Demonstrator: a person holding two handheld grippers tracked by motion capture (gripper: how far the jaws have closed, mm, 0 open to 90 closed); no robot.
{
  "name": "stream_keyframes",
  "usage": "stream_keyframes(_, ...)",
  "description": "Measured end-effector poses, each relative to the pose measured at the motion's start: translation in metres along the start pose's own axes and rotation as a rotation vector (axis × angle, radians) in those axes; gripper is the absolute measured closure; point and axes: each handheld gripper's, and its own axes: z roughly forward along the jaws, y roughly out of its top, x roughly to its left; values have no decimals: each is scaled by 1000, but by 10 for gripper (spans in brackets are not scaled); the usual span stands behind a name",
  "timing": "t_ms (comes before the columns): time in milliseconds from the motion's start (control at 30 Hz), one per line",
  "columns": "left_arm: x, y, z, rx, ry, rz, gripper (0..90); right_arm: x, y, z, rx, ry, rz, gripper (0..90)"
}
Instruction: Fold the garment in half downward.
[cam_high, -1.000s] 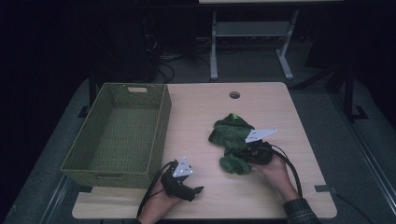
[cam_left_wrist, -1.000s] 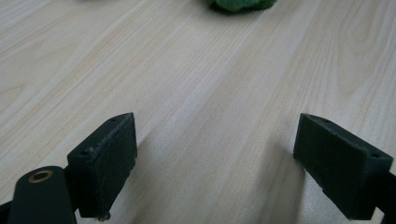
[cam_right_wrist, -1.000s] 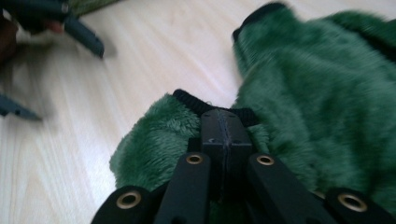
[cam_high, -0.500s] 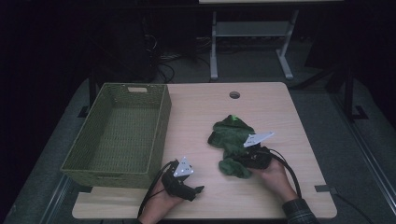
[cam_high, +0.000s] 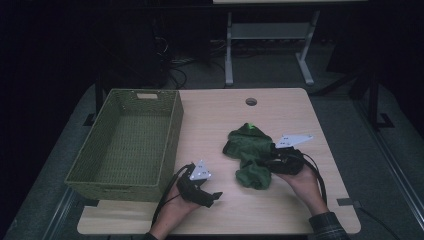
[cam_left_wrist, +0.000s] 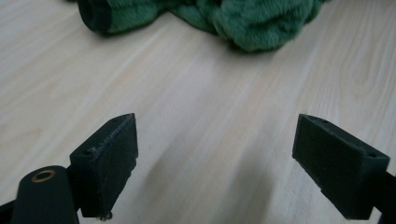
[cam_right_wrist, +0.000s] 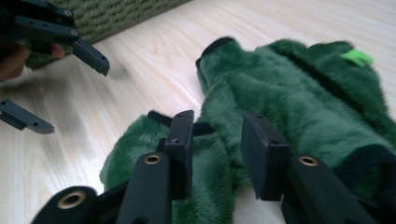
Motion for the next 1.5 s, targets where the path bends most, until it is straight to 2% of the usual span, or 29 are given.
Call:
stream_keyframes(200,14,23,5,-21,-40,-12,170,-12,8,-8,-20,-42,16,586)
stream_keyframes(333,22,40,9,-43,-32,-11,199,-22,15,-12,-27,-64,27,580)
stream_keyframes(533,40,66,13,-74,-26,6,321,-35,30,-9,-37,-95,17,576)
stream_keyframes(700,57,86,21,-89,19,36,428,-49,40,0,-20,-114,40,574)
stream_keyframes(833,75,97,31,-104,36,12,488,-61,44,10,-4,-135,46,580)
stream_keyframes(867,78,98,33,-105,42,8,498,-65,43,13,-10,-137,50,580)
stream_keyframes(933,87,102,40,-101,47,-1,519,-72,42,20,26,-144,67,577)
stream_keyframes(1000,94,105,48,-99,48,-14,528,-79,40,25,39,-149,78,577)
stream_keyframes(1167,112,111,69,-76,71,-14,546,-97,32,39,79,-177,105,572)
stream_keyframes(1267,120,111,82,-69,71,-28,546,-102,29,44,88,-177,123,570)
stream_keyframes(1500,125,109,104,-21,47,-24,532,-110,17,58,144,-164,122,556)
